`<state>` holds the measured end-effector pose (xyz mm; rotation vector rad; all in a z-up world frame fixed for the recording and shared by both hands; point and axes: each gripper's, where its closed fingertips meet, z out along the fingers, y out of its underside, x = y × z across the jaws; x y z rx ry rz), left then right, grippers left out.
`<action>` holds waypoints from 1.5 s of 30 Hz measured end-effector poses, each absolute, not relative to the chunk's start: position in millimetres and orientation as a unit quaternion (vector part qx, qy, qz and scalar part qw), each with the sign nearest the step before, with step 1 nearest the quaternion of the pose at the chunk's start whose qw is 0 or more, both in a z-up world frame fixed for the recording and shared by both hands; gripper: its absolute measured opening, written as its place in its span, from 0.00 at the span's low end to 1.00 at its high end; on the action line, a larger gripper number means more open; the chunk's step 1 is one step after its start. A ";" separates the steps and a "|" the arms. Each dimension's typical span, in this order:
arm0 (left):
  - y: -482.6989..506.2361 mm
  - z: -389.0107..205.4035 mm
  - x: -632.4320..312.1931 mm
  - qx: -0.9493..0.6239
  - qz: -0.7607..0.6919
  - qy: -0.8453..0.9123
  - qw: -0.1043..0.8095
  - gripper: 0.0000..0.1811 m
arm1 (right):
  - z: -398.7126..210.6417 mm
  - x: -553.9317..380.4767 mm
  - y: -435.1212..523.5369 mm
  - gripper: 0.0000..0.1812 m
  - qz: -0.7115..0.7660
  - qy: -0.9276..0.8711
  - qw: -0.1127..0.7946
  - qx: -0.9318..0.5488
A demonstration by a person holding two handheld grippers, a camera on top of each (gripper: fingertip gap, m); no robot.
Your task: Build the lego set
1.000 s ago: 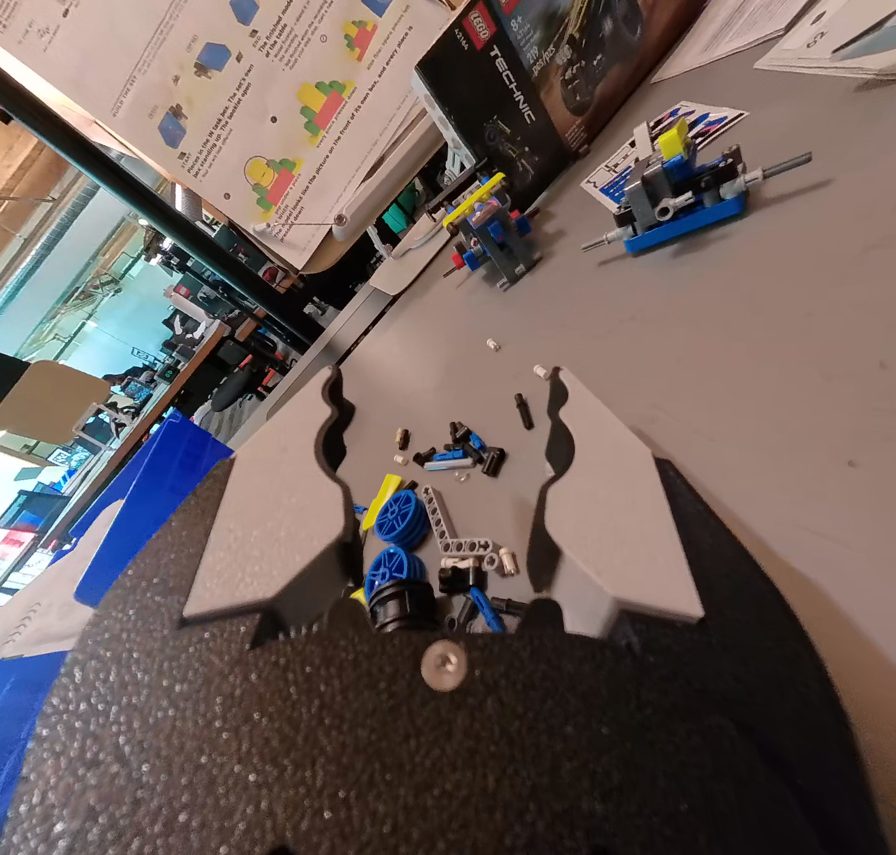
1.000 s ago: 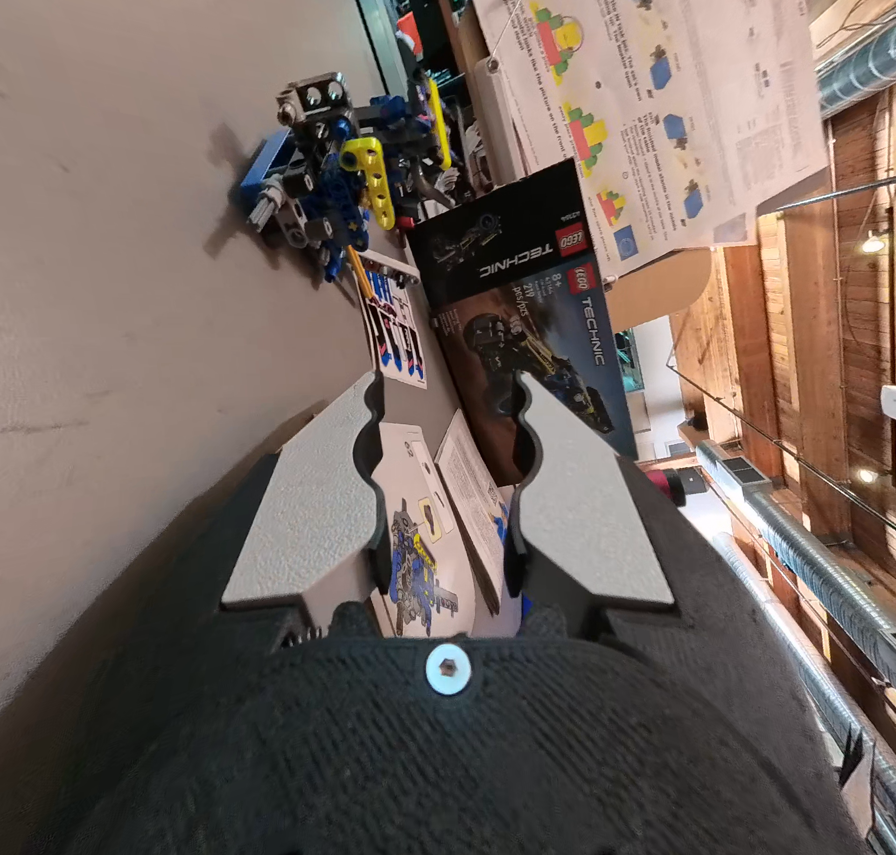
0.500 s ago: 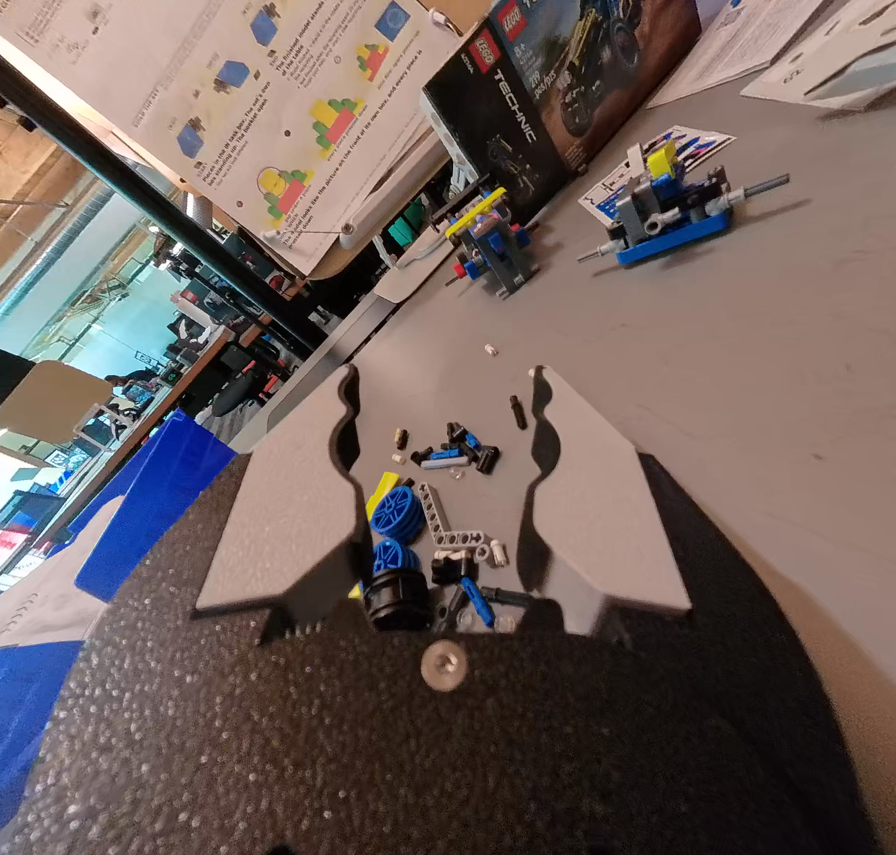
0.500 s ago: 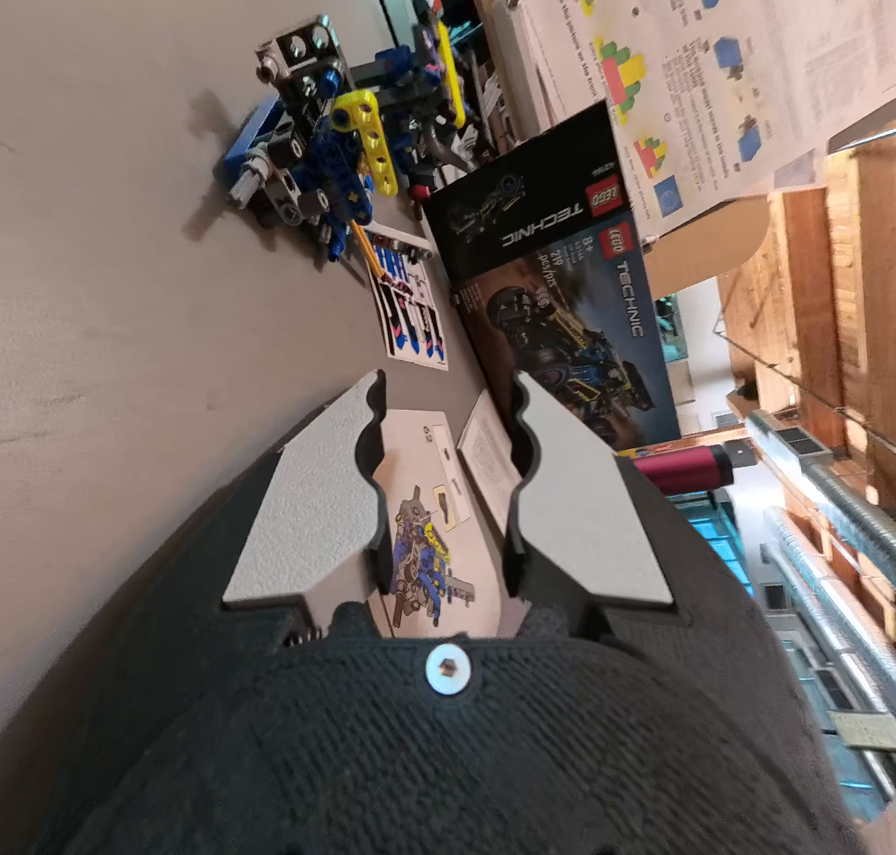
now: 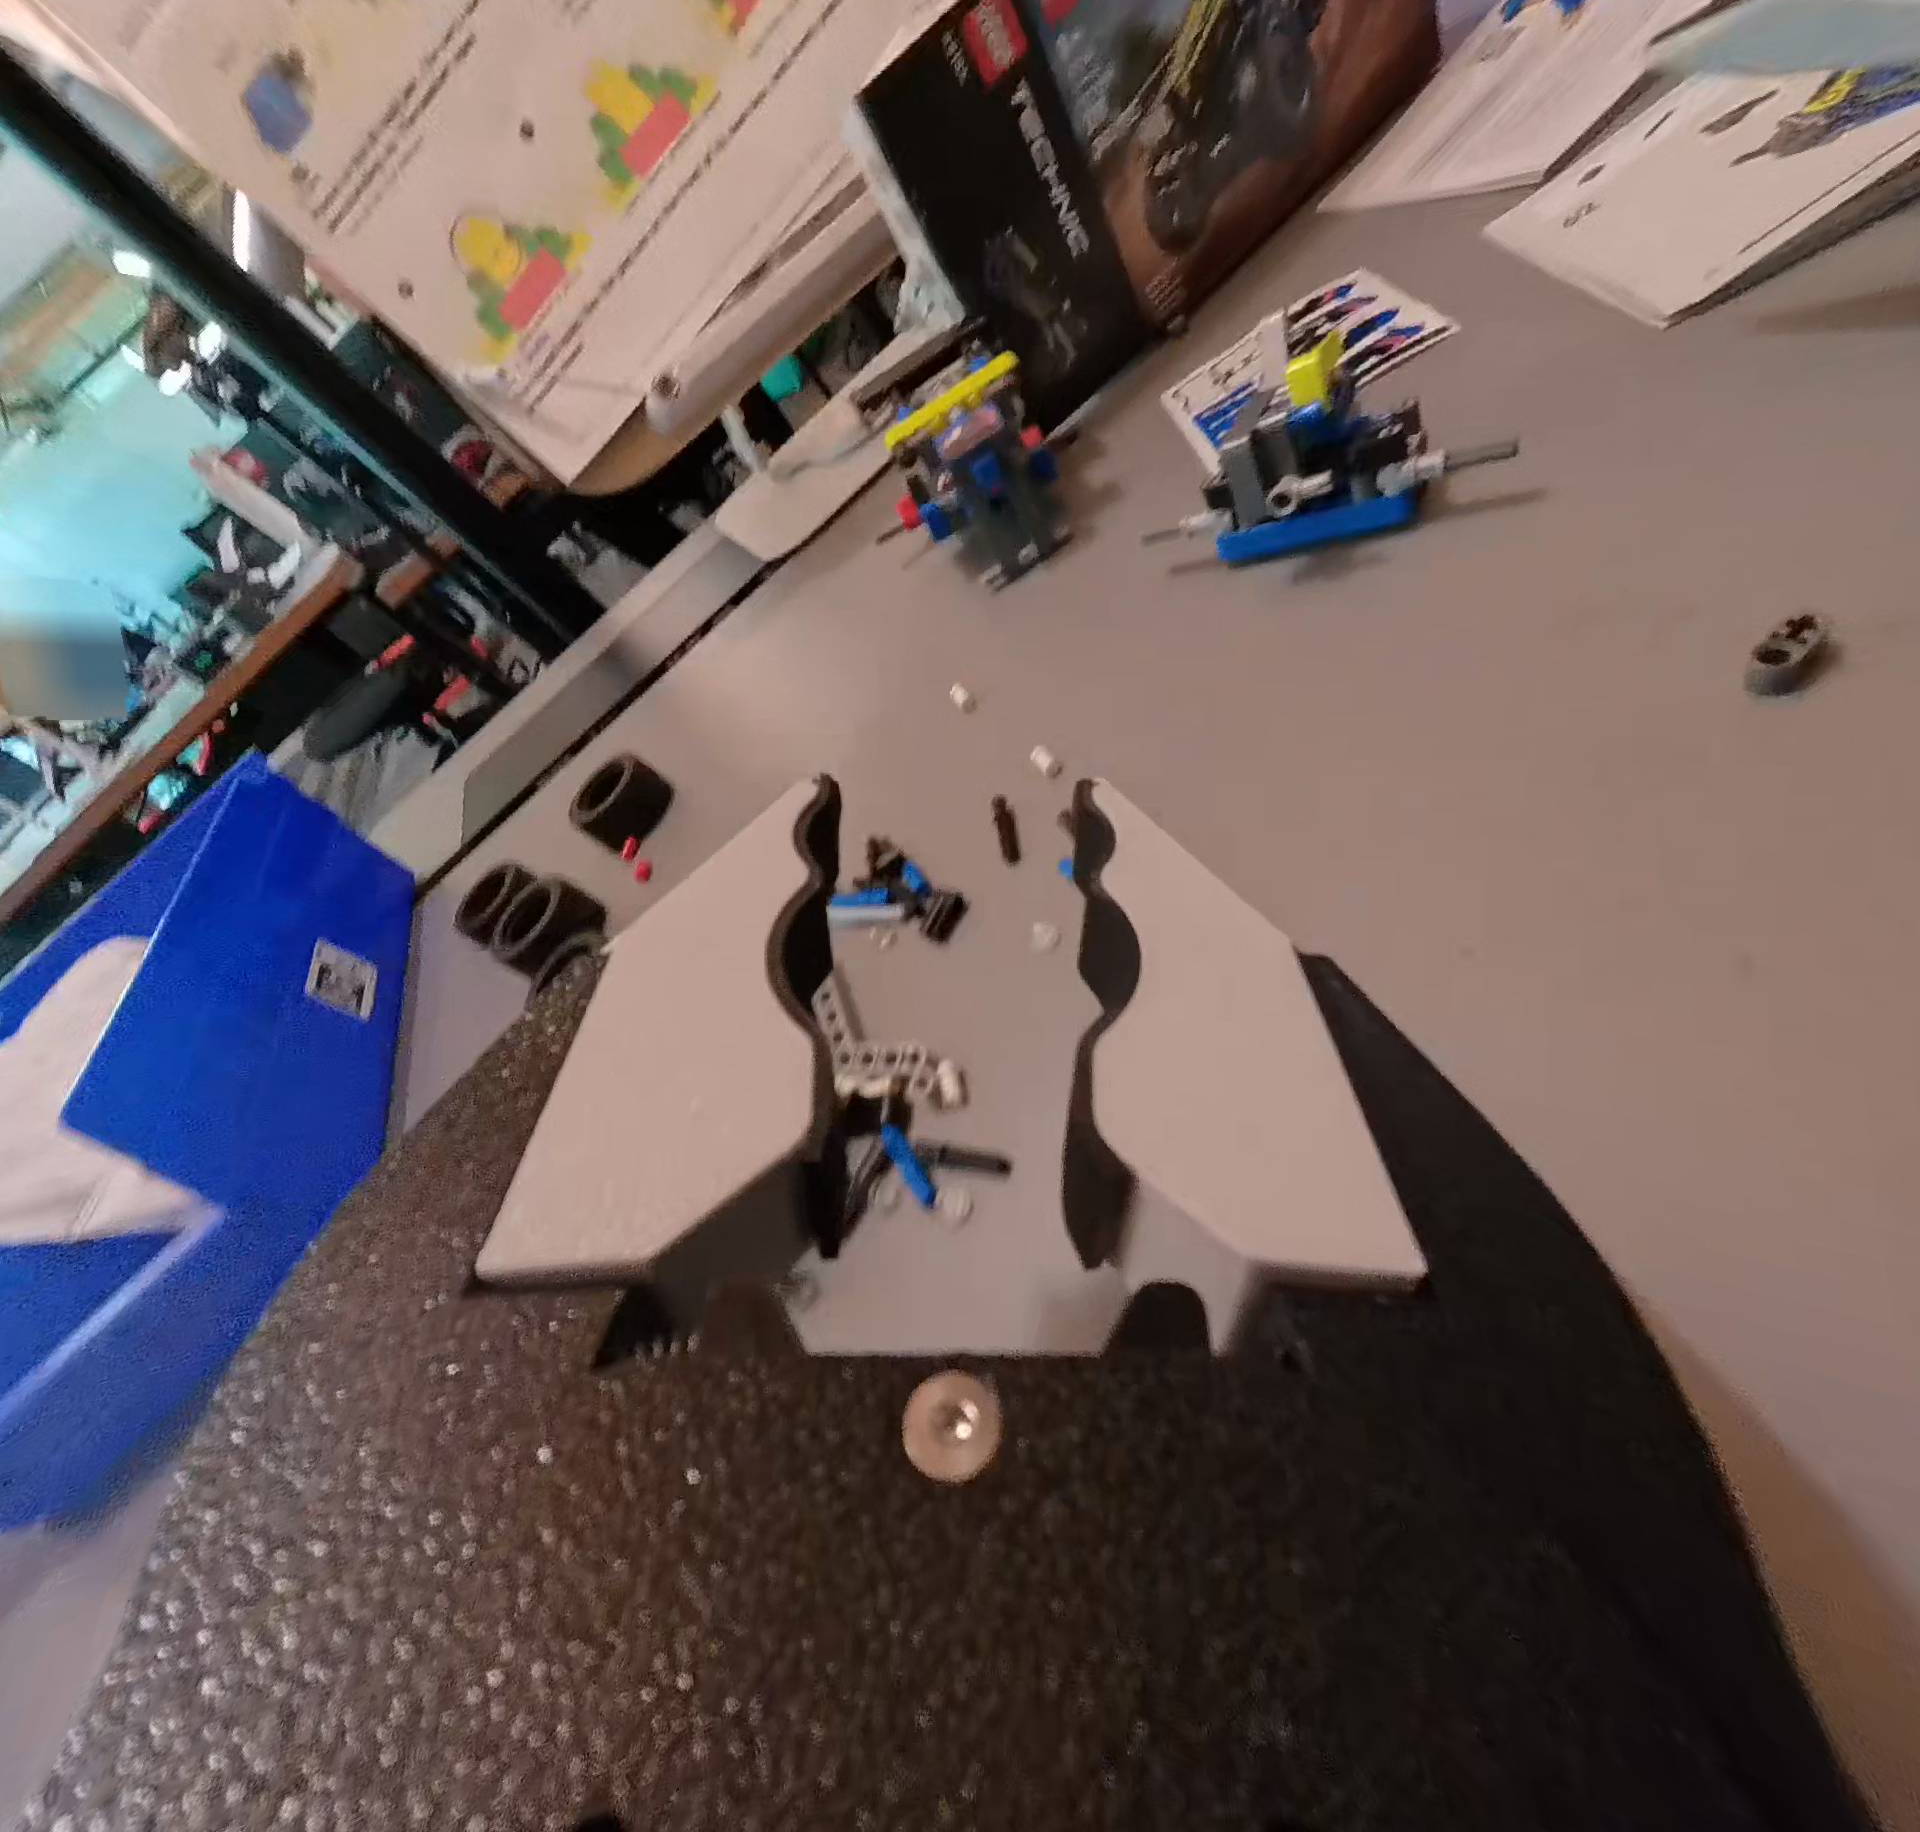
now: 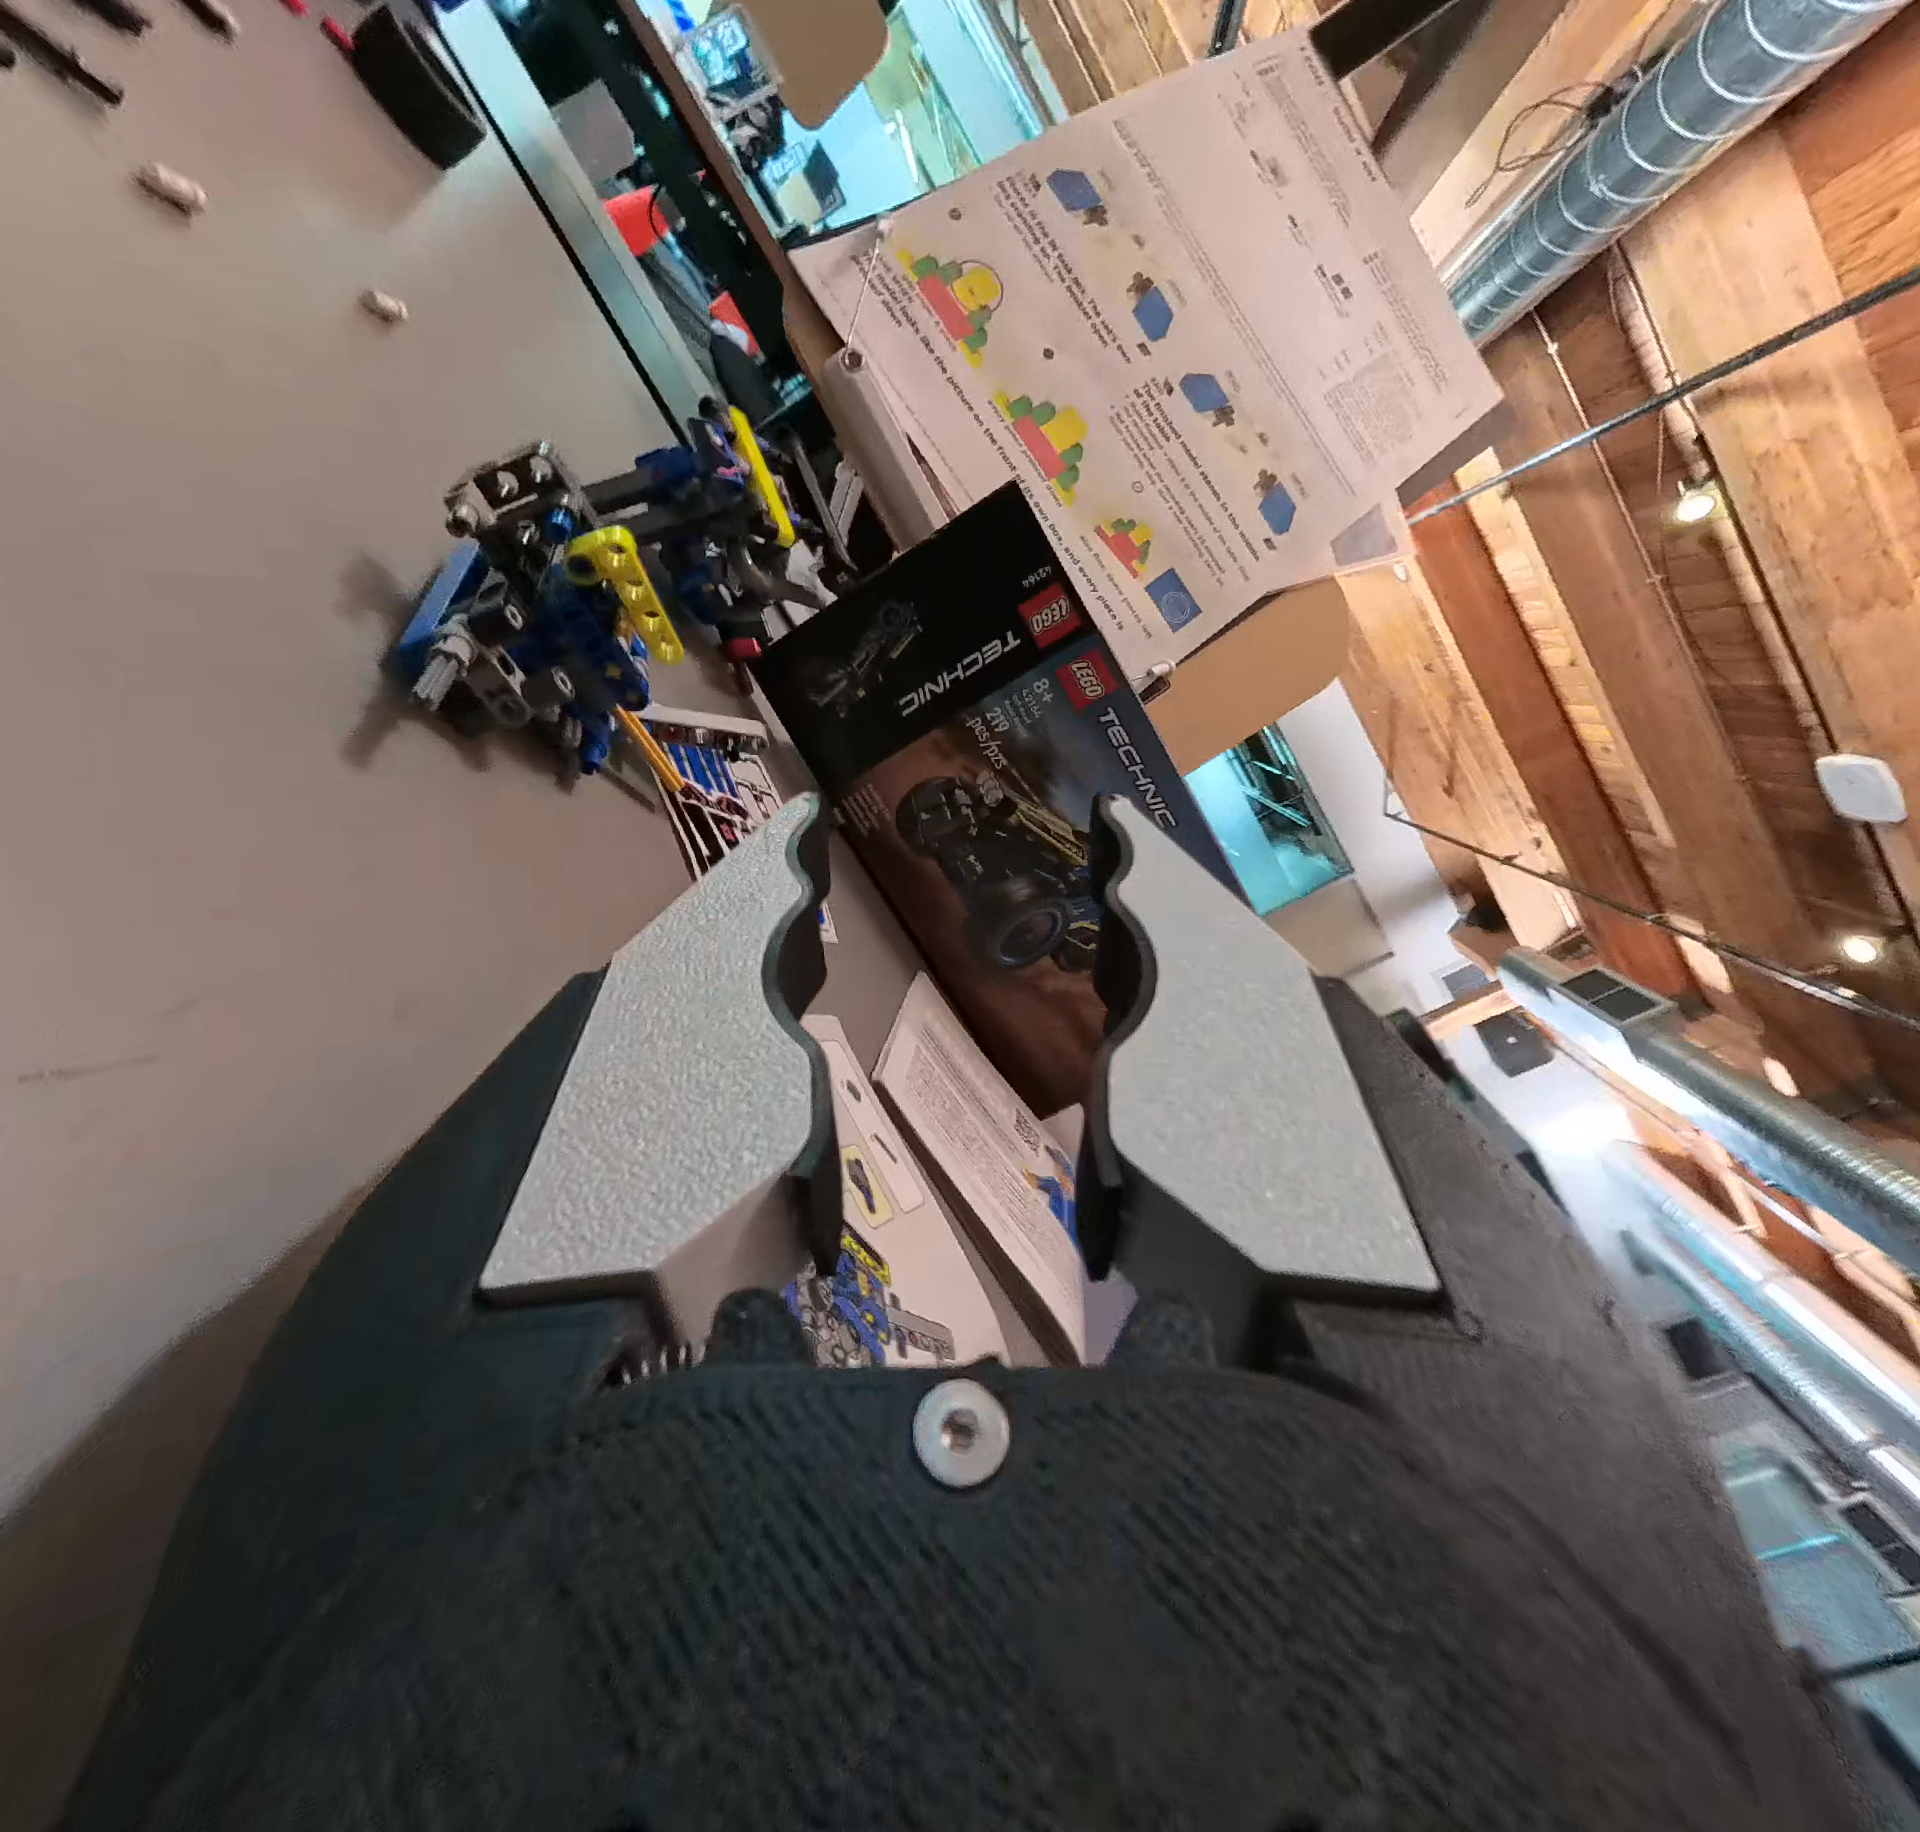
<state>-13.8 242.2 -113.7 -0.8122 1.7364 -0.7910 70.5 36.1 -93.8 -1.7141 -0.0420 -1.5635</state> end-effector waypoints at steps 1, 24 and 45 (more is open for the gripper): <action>250.0 -112.6 -19.8 -0.348 -0.324 0.720 0.505 0.23 | -92.2 69.4 36.3 0.26 -0.611 -0.011 0.412 -0.676; 242.2 -101.4 18.7 -0.319 -0.290 0.762 0.483 0.13 | -122.8 35.1 57.9 0.00 -0.482 -0.082 0.449 -0.748; 242.1 -158.0 -8.4 -0.378 -0.311 0.832 0.262 0.10 | -139.1 48.7 59.6 0.00 -0.457 -0.067 0.428 -0.777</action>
